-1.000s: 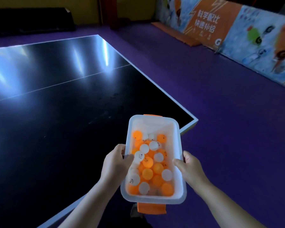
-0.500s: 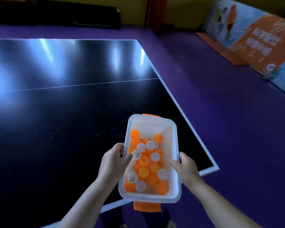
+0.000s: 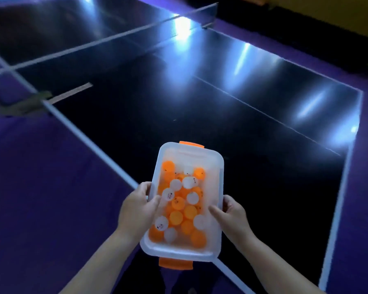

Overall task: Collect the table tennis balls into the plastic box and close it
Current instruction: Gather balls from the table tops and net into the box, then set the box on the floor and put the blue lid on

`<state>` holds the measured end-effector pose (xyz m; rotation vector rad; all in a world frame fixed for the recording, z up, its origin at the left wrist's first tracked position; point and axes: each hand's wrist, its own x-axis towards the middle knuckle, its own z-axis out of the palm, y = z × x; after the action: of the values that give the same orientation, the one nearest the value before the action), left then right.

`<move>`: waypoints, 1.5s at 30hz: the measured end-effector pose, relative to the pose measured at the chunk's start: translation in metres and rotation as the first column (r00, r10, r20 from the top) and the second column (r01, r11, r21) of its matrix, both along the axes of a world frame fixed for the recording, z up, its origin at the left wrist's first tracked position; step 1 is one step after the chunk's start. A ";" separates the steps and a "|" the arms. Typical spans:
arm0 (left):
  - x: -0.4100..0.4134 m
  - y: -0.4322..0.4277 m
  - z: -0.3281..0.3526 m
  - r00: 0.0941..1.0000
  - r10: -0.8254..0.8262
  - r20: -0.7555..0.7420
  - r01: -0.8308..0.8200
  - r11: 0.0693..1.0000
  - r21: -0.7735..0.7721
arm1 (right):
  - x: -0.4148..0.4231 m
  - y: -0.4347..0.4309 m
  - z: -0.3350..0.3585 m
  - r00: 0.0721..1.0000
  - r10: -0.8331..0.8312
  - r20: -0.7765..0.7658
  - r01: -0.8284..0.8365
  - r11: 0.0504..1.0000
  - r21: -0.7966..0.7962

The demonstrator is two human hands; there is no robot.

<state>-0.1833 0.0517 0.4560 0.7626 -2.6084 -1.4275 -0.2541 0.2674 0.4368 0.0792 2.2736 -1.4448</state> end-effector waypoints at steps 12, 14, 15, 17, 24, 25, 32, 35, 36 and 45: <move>0.178 -0.044 -0.018 0.896 0.424 0.136 -0.417 0.906 -0.076 | 0.099 -0.096 -0.038 0.907 0.415 0.069 -0.420 0.900 0.114; 0.201 -0.057 -0.033 0.892 0.419 0.170 -0.410 0.908 -0.083 | 0.118 -0.107 -0.053 0.897 0.432 0.099 -0.442 0.885 0.145; 0.210 -0.064 -0.044 0.891 0.413 0.186 -0.406 0.911 -0.080 | 0.127 -0.114 -0.063 0.895 0.432 0.113 -0.445 0.882 0.155; 0.229 -0.073 -0.068 0.885 0.406 0.227 -0.400 0.914 -0.074 | 0.145 -0.122 -0.088 0.887 0.433 0.162 -0.457 0.872 0.175; 0.259 -0.075 -0.189 0.860 0.387 0.332 -0.375 0.921 -0.102 | 0.182 -0.125 -0.200 0.839 0.354 0.412 -0.451 0.877 0.166; 0.256 -0.075 -0.214 0.857 0.374 0.354 -0.355 0.927 -0.121 | 0.182 -0.124 -0.222 0.833 0.337 0.439 -0.445 0.879 0.171; 0.214 -0.068 -0.431 0.858 0.298 0.419 -0.283 0.954 -0.099 | 0.161 -0.109 -0.414 0.850 0.260 0.458 -0.411 0.871 0.269; 0.194 -0.058 -0.528 0.865 0.296 0.405 -0.282 0.955 -0.097 | 0.149 -0.096 -0.502 0.881 0.155 0.447 -0.318 0.894 0.317; 0.188 -0.054 -0.558 0.846 0.332 0.417 -0.316 0.943 -0.108 | 0.145 -0.091 -0.532 0.891 0.130 0.436 -0.292 0.898 0.330; 0.143 -0.028 -0.745 0.734 0.561 0.383 -0.577 0.813 -0.084 | 0.109 -0.085 -0.716 0.944 -0.083 0.319 -0.032 0.940 0.338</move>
<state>-0.0408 0.0237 -0.2887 1.8322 -2.2366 -1.2215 -0.1451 0.1826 -0.2790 0.4265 2.2155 -0.9475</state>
